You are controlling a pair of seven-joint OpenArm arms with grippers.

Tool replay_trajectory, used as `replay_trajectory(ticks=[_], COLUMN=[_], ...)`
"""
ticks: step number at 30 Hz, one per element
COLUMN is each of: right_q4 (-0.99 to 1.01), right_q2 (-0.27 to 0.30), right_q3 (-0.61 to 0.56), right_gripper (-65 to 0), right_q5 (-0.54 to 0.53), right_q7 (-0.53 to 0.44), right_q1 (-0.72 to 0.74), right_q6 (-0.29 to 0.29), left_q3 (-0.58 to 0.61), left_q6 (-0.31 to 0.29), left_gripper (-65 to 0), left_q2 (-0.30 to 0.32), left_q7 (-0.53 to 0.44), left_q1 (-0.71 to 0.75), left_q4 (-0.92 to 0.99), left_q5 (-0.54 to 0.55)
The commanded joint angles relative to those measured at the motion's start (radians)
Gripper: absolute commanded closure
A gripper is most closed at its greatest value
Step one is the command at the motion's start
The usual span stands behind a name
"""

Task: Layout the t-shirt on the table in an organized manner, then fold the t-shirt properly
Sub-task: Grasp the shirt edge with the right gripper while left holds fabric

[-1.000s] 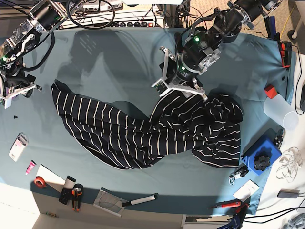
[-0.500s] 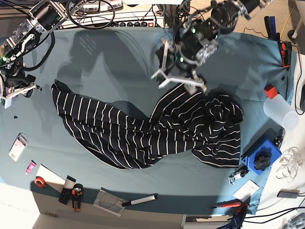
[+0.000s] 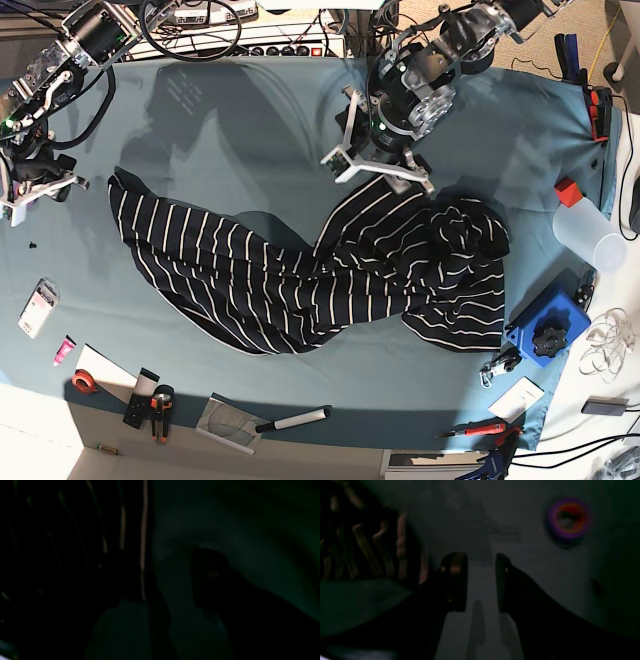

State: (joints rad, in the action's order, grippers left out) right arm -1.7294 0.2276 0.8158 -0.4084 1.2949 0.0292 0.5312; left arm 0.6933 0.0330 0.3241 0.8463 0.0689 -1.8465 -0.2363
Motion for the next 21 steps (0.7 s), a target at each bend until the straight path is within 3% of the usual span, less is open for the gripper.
replay_trajectory(ticks=[1, 6, 13, 21], right_q4=[-0.016, -0.016, -0.016, -0.016], right_q2=[0.019, 0.019, 0.019, 0.000], right_q3=[0.002, 0.002, 0.002, 0.002], right_gripper=[-19.1, -19.1, -19.1, -19.1], right_q5=[-0.034, -0.080, -0.081, -0.078], right_q7=[-0.003, -0.004, -0.013, -0.078], right_q1=[0.002, -0.047, -0.100, -0.123], right_q6=[0.011, 0.027, 0.026, 0.026], left_q3=[-0.003, -0.003, -0.003, -0.003], left_q6=[0.002, 0.103, 0.098, 0.098], left_gripper=[-39.2, -39.2, -38.2, -26.8], left_q2=[0.003, 0.003, 0.003, 0.003], left_q7=[0.025, 0.018, 0.018, 0.023], left_q1=[-0.006, -0.006, -0.053, -0.085], left_q4=[0.017, 0.060, 0.077, 0.132], left_q5=[-0.014, -0.106, -0.066, -0.006])
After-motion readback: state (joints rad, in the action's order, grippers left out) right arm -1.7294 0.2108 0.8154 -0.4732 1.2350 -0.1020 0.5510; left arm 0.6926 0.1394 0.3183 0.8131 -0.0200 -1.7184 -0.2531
